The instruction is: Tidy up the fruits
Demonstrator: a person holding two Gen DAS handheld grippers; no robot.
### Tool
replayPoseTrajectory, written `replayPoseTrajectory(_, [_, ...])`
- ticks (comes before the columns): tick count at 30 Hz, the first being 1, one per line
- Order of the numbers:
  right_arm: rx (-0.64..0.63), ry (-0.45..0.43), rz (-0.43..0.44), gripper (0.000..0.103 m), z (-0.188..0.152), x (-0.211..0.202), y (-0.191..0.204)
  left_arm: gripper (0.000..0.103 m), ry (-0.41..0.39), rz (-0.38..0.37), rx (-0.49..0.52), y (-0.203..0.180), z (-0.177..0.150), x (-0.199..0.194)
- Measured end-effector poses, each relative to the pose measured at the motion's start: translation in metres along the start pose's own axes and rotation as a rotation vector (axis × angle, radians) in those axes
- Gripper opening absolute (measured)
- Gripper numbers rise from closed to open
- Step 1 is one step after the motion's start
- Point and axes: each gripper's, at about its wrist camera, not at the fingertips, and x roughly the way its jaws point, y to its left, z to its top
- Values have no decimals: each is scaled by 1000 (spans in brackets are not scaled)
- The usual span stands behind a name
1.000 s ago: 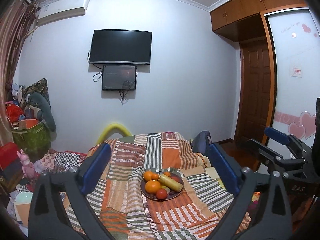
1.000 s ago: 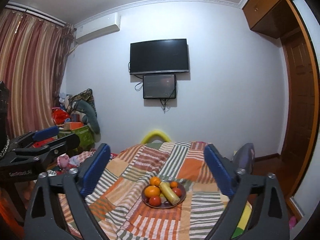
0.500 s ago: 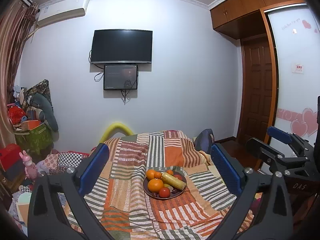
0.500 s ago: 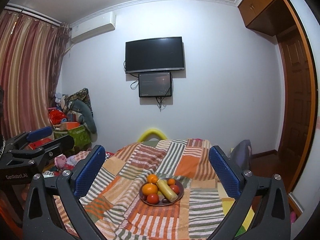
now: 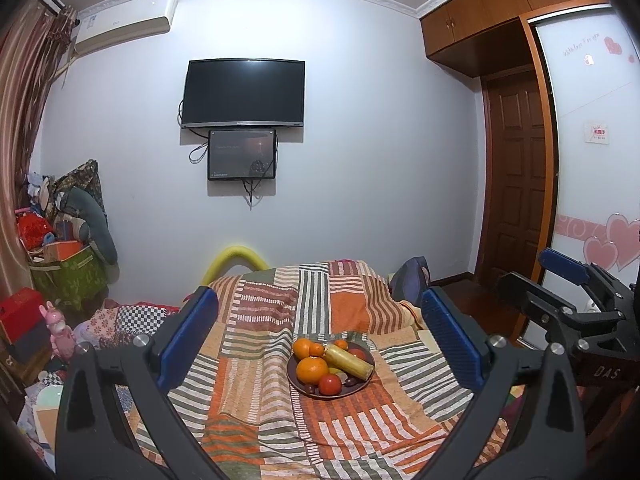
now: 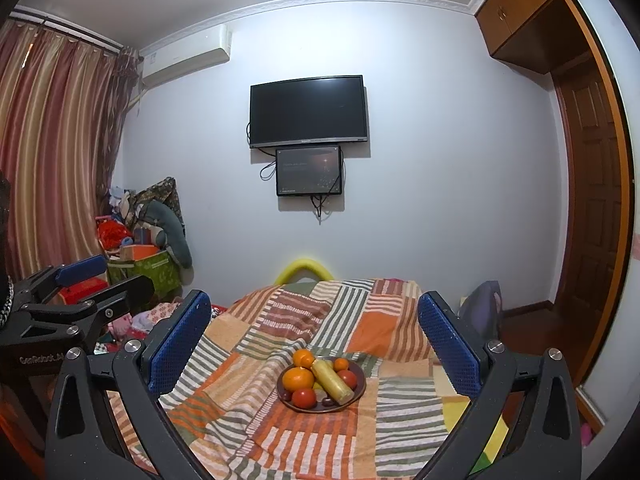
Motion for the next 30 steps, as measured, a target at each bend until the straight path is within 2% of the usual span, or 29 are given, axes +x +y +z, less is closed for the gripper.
replayPoseTrajectory(30, [0,-10,-18,103,3,-1,3,103,8,-5,-13,-4,0,1])
